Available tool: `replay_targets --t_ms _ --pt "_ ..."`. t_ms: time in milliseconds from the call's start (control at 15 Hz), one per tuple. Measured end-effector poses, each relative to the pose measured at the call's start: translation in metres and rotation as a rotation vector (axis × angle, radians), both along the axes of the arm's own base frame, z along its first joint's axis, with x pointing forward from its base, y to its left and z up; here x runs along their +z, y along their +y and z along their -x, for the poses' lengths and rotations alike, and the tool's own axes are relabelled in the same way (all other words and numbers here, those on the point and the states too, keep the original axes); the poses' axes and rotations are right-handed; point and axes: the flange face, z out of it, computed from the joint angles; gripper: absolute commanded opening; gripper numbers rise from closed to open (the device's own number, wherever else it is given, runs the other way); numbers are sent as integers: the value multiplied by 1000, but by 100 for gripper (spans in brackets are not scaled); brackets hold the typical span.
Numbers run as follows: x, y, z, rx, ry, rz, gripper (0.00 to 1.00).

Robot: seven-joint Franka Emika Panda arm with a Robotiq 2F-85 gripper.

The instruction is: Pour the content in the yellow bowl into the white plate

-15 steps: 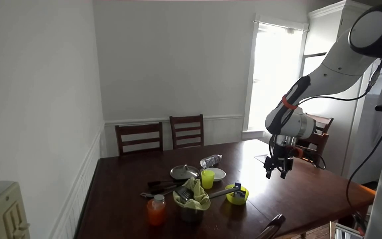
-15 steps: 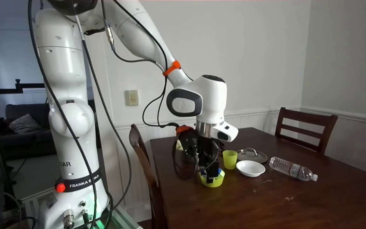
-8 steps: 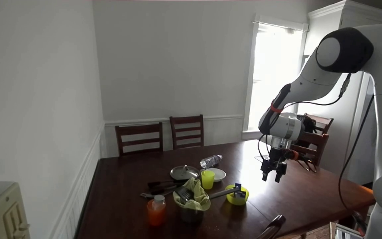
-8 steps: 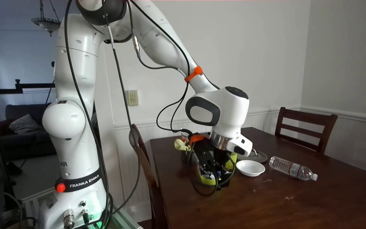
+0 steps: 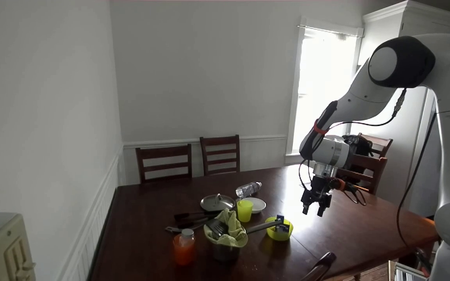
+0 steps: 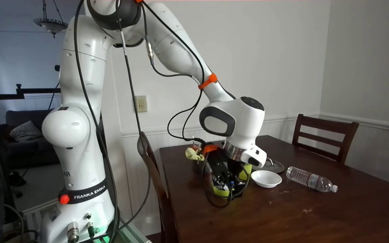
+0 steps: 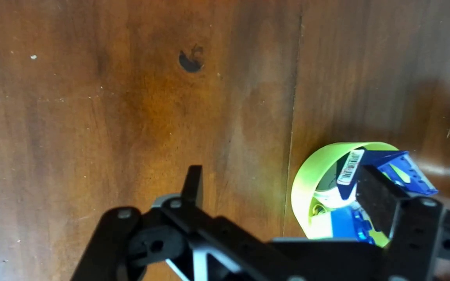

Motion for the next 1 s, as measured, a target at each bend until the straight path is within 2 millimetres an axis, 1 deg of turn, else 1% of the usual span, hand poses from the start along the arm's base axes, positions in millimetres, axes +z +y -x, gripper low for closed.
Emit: replay_targets --t_ms 67,200,267,400,467,600,667,733,933,1000 --pt "-5 0 -5 10 1 -2 87" --pt "-13 -2 -14 25 4 7 72" --pt "-17 -4 -18 29 4 12 61" --pt "-23 -10 -27 34 3 25 48" --pt "-26 -11 -31 38 2 26 40" --pt "-32 -12 -38 41 -1 21 27" --pt "-34 -10 -41 40 -4 15 27" --pt "-36 -9 -42 41 -9 7 21" --pt "-38 -5 -44 61 -55 -9 11" --pt "-38 -6 -43 64 -77 -11 16"
